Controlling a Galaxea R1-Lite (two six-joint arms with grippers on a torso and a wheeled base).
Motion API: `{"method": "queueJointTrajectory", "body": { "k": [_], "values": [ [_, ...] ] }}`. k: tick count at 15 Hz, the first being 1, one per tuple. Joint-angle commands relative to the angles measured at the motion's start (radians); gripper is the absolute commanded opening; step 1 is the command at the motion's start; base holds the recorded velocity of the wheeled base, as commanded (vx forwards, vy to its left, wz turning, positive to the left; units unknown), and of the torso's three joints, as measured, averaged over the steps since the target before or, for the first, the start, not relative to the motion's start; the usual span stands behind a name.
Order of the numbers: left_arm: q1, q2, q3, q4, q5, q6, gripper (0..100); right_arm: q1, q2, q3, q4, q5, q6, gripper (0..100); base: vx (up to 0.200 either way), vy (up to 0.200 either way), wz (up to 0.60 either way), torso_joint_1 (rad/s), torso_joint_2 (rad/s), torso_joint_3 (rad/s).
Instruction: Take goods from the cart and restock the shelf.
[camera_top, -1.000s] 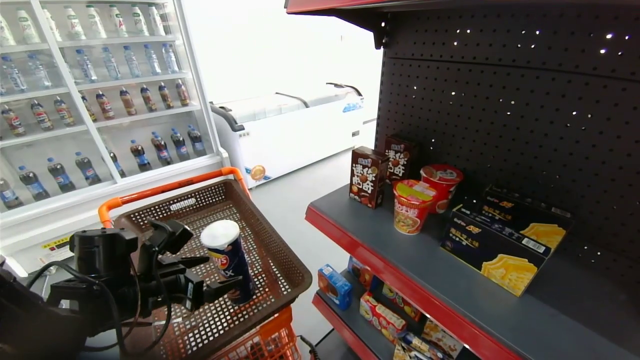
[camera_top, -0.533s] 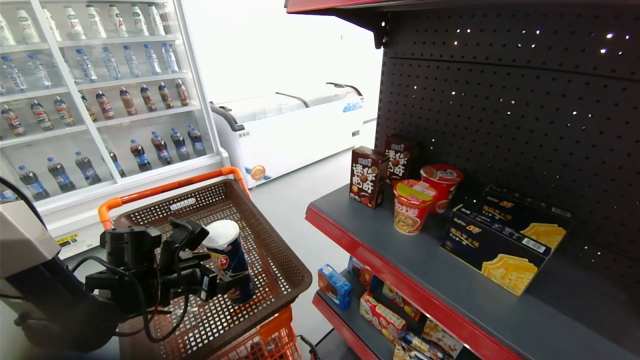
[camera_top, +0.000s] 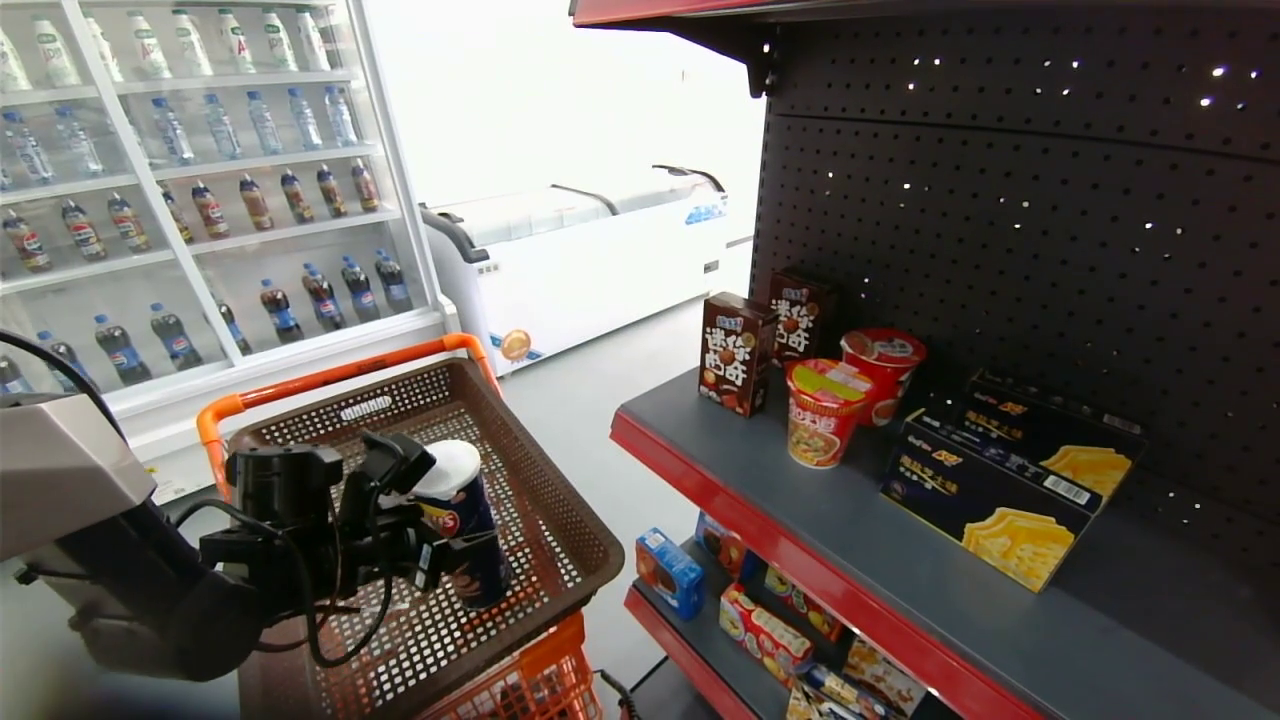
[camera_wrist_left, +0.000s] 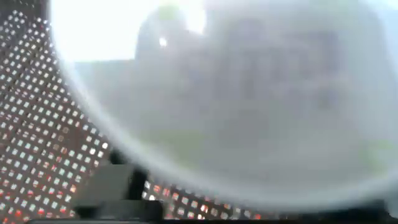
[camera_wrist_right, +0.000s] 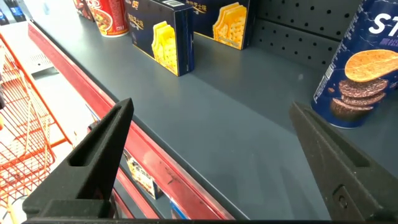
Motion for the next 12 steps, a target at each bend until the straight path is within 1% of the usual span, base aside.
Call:
{"method": "queueJointTrajectory", "body": {
  "k": [1,2,4,5,6,7,8,9,10,11,12],
  "values": [
    [-0.010,0.008,-0.030,0.001,0.013,-0.006,0,0.000,0.000,0.000,0.000,0.000,0.000,100,0.000,0.000,0.00,0.000,0.00,0.000],
    [-0.011,0.004,-0.033,0.002,0.018,-0.015,0,0.000,0.002,0.000,0.000,0.000,0.000,100,0.000,0.000,0.00,0.000,0.00,0.000],
    [-0.034,-0.032,-0.024,-0.004,0.021,-0.083,0,0.000,0.002,0.000,0.000,0.000,0.000,100,0.000,0.000,0.00,0.000,0.00,0.000],
    [-0.040,-0.048,-0.024,-0.008,0.019,-0.098,0,0.000,0.002,0.000,0.000,0.000,0.000,100,0.000,0.000,0.00,0.000,0.00,0.000],
    [-0.042,-0.084,-0.016,-0.013,0.022,-0.104,0,0.000,0.002,0.000,-0.001,0.000,0.000,100,0.000,0.000,0.00,0.000,0.00,0.000],
    [-0.042,-0.132,0.002,-0.002,0.033,-0.098,0,0.000,0.000,0.000,0.000,0.000,0.000,100,0.000,0.000,0.00,0.000,0.00,0.000],
    [-0.042,-0.213,0.044,0.001,0.038,-0.116,0,0.000,0.002,0.000,-0.001,0.000,0.000,100,0.000,0.000,0.00,0.000,0.00,0.000],
    [-0.042,-0.295,0.074,0.005,0.052,-0.153,0,0.000,0.000,0.000,0.000,0.000,0.000,100,0.000,0.000,0.00,0.000,0.00,0.000],
    [-0.043,-0.376,0.102,0.030,0.081,-0.191,0,0.000,0.000,0.000,-0.001,0.000,0.000,100,0.000,0.000,0.00,0.000,0.00,0.000],
    [-0.042,-0.483,0.116,0.107,0.116,-0.222,0,0.000,0.000,0.000,0.000,0.000,0.000,100,0.000,0.000,0.00,0.000,0.00,0.000],
    [-0.034,-0.595,0.114,0.222,0.140,-0.227,0,0.000,0.002,0.000,-0.001,0.000,0.000,100,0.000,0.000,0.00,0.000,0.00,0.000]
  ]
}}
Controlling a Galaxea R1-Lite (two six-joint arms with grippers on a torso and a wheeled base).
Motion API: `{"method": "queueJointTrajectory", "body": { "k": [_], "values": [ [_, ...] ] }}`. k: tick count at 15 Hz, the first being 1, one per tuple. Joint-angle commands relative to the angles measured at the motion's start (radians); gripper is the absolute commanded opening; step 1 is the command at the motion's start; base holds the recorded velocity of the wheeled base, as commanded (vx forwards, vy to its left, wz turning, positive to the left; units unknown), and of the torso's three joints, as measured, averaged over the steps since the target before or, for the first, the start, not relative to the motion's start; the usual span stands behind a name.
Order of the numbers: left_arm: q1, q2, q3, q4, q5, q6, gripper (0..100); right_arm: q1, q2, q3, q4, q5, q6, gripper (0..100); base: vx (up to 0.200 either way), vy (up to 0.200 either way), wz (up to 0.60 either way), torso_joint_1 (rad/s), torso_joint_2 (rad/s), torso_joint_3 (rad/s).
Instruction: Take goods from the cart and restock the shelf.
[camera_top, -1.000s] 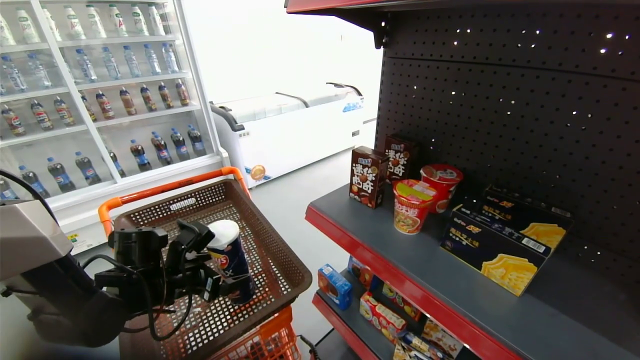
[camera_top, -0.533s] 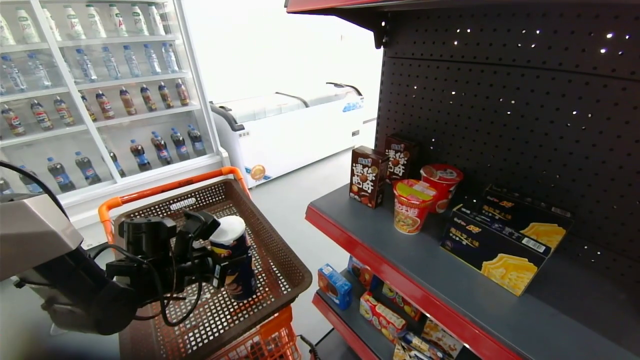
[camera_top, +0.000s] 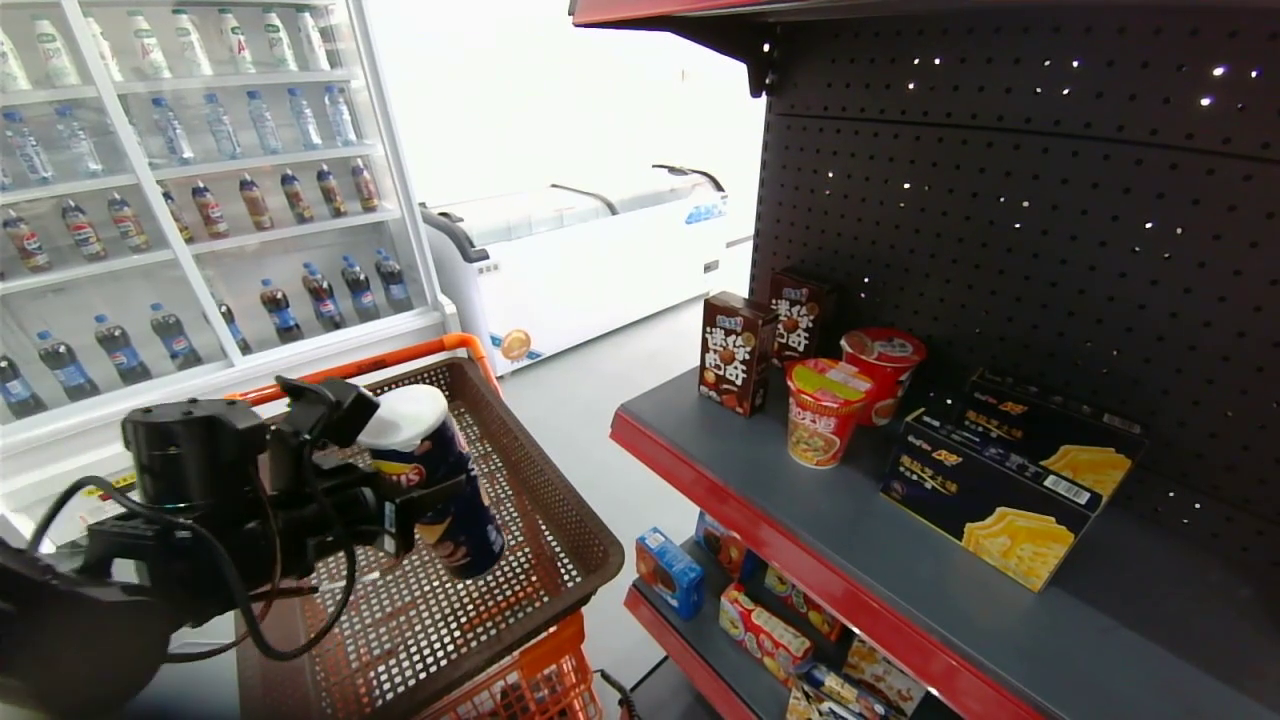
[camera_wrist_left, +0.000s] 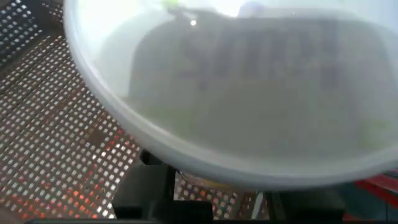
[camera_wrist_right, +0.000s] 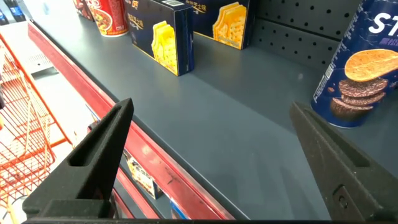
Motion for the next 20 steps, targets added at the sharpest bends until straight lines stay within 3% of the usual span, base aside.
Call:
{"method": "queueJointTrajectory", "body": {
  "k": [1,3,5,6,8,9,11,13,17,20],
  "values": [
    [0.009,-0.382,0.039,0.242,0.058,-0.039,0,0.000,0.000,0.000,-0.001,0.000,0.000,100,0.000,0.000,0.00,0.000,0.00,0.000],
    [0.005,-0.634,0.048,0.483,0.057,-0.034,0,0.000,0.000,0.000,0.000,0.000,0.000,100,0.000,0.000,0.00,0.000,0.00,0.000],
    [0.006,-0.849,0.052,0.649,0.061,-0.031,0,0.000,0.002,0.000,0.000,0.000,0.000,100,0.000,0.000,0.00,0.000,0.00,0.000],
    [0.008,-0.901,0.054,0.676,0.061,-0.034,0,0.000,0.000,0.000,0.000,0.000,0.000,100,0.000,0.000,0.00,0.000,0.00,0.000],
    [0.003,-1.089,0.135,0.709,0.054,-0.111,0,0.000,0.000,0.000,0.000,0.000,0.000,100,0.000,0.000,0.00,0.000,0.00,0.000],
    [0.000,-1.192,0.183,0.710,0.052,-0.122,0,0.000,0.000,0.000,0.000,0.000,0.000,100,0.000,0.000,0.00,0.000,0.00,0.000],
    [-0.001,-1.361,0.250,0.721,0.051,-0.119,0,0.000,0.000,0.000,0.000,0.000,0.000,100,0.000,0.000,0.00,0.000,0.00,0.000],
    [0.000,-1.392,0.255,0.722,0.051,-0.119,0,0.000,0.002,0.000,0.000,0.000,0.000,100,0.000,0.000,0.00,0.000,0.00,0.000],
    [0.000,-1.682,0.264,0.956,0.061,-0.079,0,0.000,0.002,0.000,0.000,0.004,-0.003,100,0.000,0.000,0.00,0.000,0.00,0.000],
    [0.000,-1.685,0.253,0.963,0.087,-0.071,0,0.000,0.002,0.000,0.000,0.004,-0.002,100,0.000,0.000,0.00,0.000,0.00,0.000]
  ]
}}
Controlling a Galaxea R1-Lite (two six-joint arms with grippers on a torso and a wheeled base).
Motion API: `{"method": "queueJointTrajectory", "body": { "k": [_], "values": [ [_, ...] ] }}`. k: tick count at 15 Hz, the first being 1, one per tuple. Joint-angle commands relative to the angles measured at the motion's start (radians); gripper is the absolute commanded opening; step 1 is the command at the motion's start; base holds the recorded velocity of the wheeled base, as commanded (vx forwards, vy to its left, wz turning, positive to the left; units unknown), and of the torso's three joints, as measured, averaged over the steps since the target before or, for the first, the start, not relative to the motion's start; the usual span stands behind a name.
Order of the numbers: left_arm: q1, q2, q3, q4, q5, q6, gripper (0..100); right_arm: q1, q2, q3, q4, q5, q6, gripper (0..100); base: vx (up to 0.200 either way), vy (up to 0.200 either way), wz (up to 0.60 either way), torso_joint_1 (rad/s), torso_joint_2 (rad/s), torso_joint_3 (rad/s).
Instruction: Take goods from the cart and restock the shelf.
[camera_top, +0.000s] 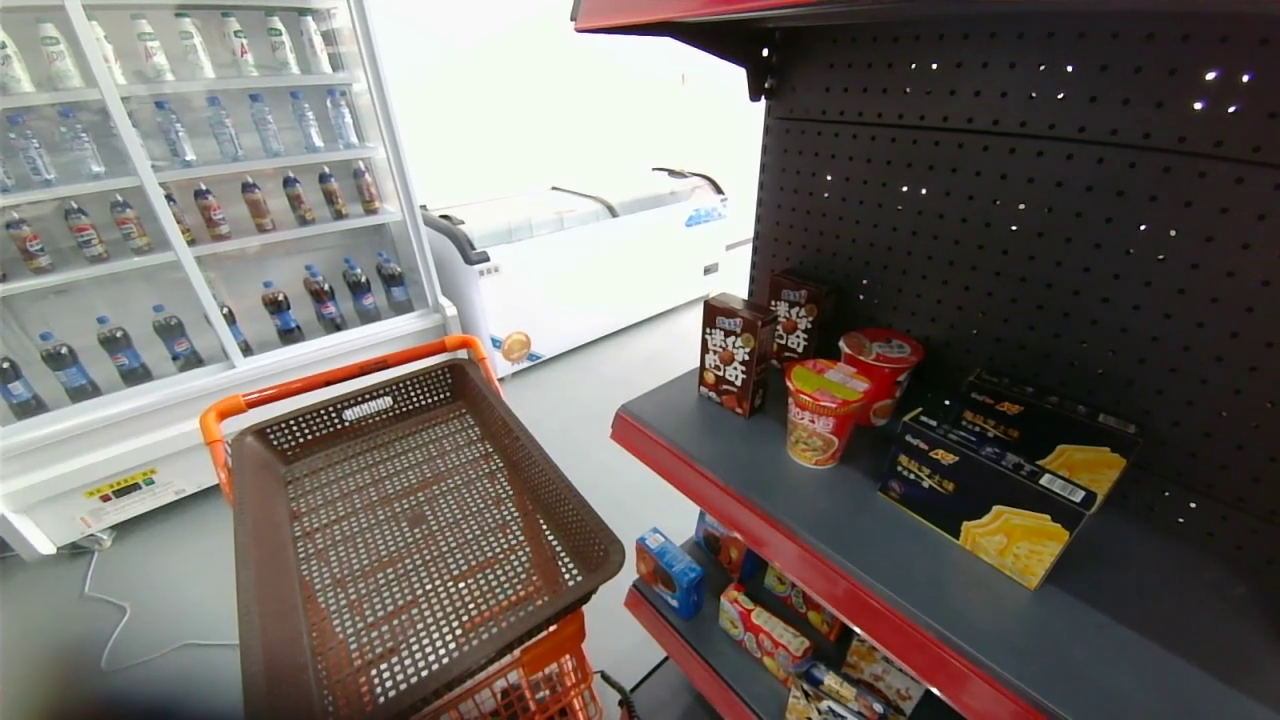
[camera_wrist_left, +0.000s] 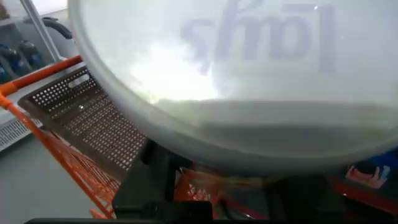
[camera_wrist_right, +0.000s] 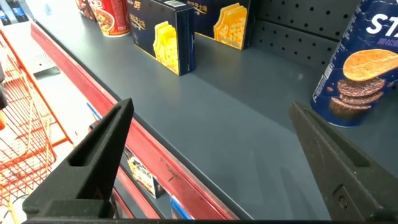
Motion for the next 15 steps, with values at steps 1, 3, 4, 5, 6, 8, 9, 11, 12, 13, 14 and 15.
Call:
{"method": "queueJointTrajectory", "body": {
  "k": [1,3,4,5,6,8,9,11,12,13,14,15],
  "values": [
    [0.000,-0.053,0.007,0.002,0.000,0.003,0,0.000,0.000,0.000,0.000,0.002,0.000,100,0.000,0.000,-0.60,0.002,0.00,0.007],
    [0.000,-0.053,0.007,0.006,0.000,0.003,0,0.000,0.002,0.000,0.000,0.002,0.000,100,0.000,0.000,-0.60,0.007,0.00,0.002],
    [0.000,-0.052,0.007,0.008,-0.001,0.003,0,0.000,0.000,0.000,-0.001,0.002,0.000,100,0.000,0.000,-0.60,0.002,-0.01,0.007],
    [0.000,-0.052,0.006,0.008,-0.003,0.002,0,0.000,0.002,0.000,-0.001,0.002,0.000,100,0.000,0.000,-0.60,0.007,0.00,0.002],
    [0.000,-0.052,0.006,0.009,-0.003,0.002,0,0.000,0.002,0.000,-0.001,0.002,0.000,100,0.000,0.000,-0.60,0.012,0.00,0.002],
    [0.000,-0.052,0.006,0.011,-0.004,0.002,0,0.000,0.002,0.000,-0.001,0.002,0.000,100,0.000,0.000,-0.60,0.000,0.01,0.007],
    [0.000,-0.052,0.007,0.013,-0.004,0.002,0,0.000,0.002,0.000,0.000,0.002,0.000,100,0.000,0.000,-0.60,0.002,0.01,0.002],
    [0.000,-0.052,0.009,0.013,-0.004,0.000,0,0.000,0.002,0.000,-0.001,0.002,0.000,100,0.000,0.000,-0.60,0.005,0.00,-0.002],
    [0.000,-0.052,0.009,0.014,-0.004,0.000,0,0.000,0.002,0.000,-0.001,0.002,0.000,100,0.000,0.000,-0.60,0.002,0.00,0.002],
    [0.000,-0.052,0.009,0.014,-0.004,-0.001,0,0.000,0.000,0.000,-0.001,0.002,0.000,100,0.000,0.000,-0.60,0.002,0.00,0.002],
    [0.000,-0.052,0.010,0.016,-0.003,-0.001,0,0.000,0.002,0.000,-0.001,0.002,0.000,100,0.000,0.000,-0.60,-0.002,0.00,0.002],
    [0.000,-0.052,0.013,0.014,-0.001,-0.001,0,0.000,0.002,0.000,-0.001,0.002,-0.001,100,0.000,0.000,-0.60,-0.002,0.00,-0.002]
  ]
}}
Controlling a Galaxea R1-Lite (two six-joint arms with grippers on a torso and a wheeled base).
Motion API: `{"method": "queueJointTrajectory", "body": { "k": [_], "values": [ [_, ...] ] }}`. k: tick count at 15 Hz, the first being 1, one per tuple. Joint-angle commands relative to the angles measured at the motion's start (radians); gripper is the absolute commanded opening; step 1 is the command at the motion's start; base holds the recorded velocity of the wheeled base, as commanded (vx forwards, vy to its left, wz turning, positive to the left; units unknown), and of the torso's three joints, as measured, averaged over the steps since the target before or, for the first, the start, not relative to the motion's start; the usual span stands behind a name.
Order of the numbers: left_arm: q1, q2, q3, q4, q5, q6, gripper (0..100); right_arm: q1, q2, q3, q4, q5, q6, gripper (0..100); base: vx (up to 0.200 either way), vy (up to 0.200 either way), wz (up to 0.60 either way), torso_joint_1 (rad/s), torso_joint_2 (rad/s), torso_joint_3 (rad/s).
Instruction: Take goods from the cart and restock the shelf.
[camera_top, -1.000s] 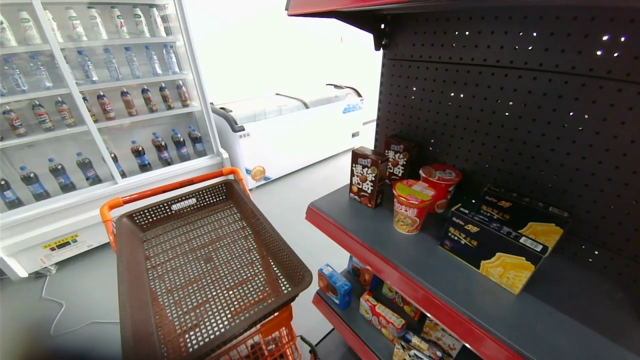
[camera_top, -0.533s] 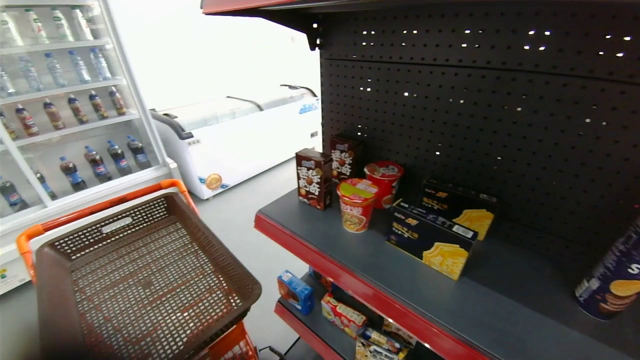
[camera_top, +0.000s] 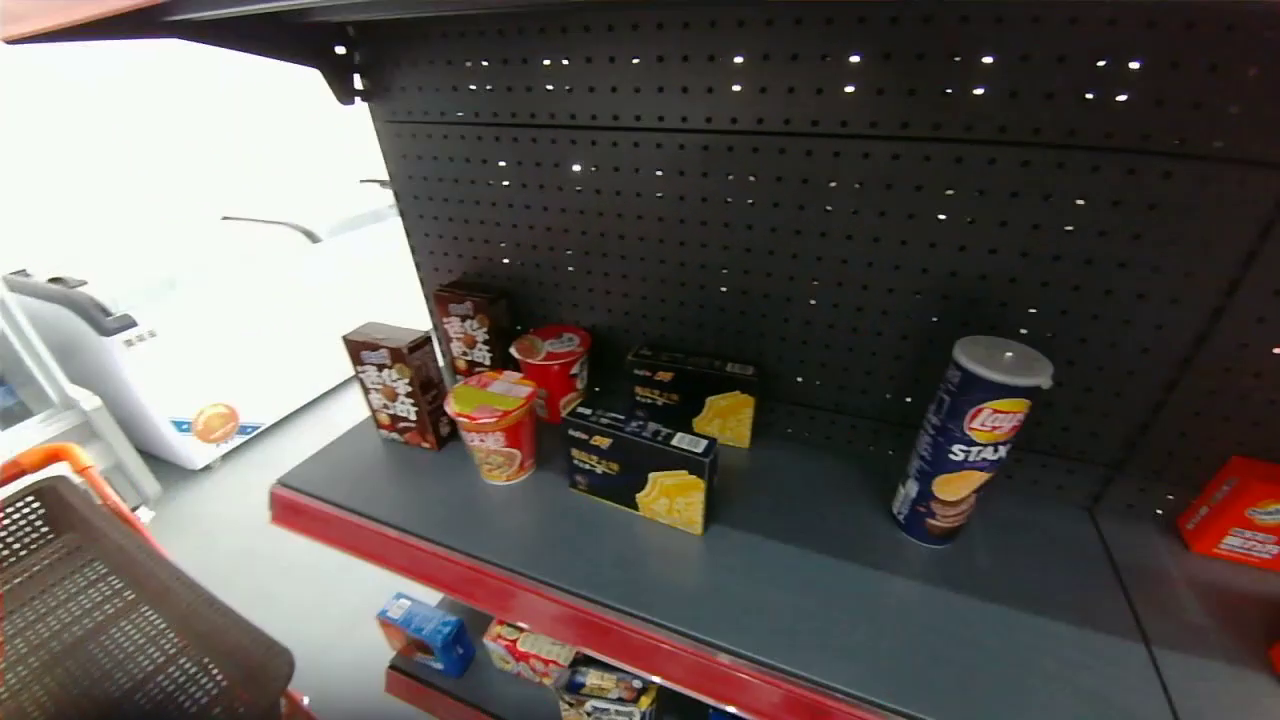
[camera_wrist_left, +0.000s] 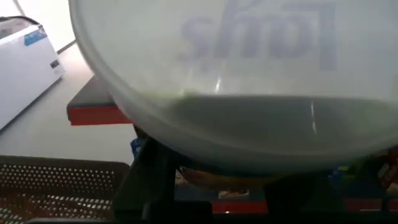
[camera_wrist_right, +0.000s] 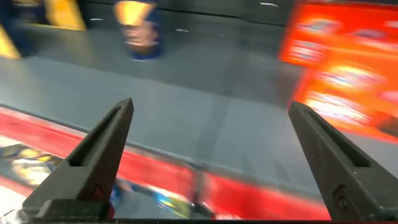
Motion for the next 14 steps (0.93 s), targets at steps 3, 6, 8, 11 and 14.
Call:
{"method": "queueJointTrajectory", "body": {
  "k": [3,6,8,11,14],
  "values": [
    [0.000,0.006,0.006,0.000,0.001,-0.001,0,0.000,0.002,0.000,0.000,0.000,-0.001,100,0.000,0.000,-0.60,0.004,0.00,0.004],
    [0.000,0.006,0.006,0.000,0.001,-0.002,0,0.000,0.002,0.000,0.000,0.000,-0.001,100,0.000,0.000,-0.60,0.005,0.00,0.001],
    [0.000,0.006,0.006,0.000,0.001,-0.002,0,0.000,0.002,0.000,0.001,-0.001,0.000,100,0.000,0.000,0.00,0.000,0.00,0.000],
    [0.000,0.006,0.007,0.000,0.004,-0.002,0,0.000,0.002,0.000,0.001,-0.001,0.000,100,0.000,0.000,0.00,0.000,0.00,0.000],
    [0.000,0.006,0.007,0.000,0.019,-0.002,0,0.000,0.002,0.000,0.001,0.000,0.000,100,0.000,0.000,0.00,0.000,0.00,0.000]
  ]
}}
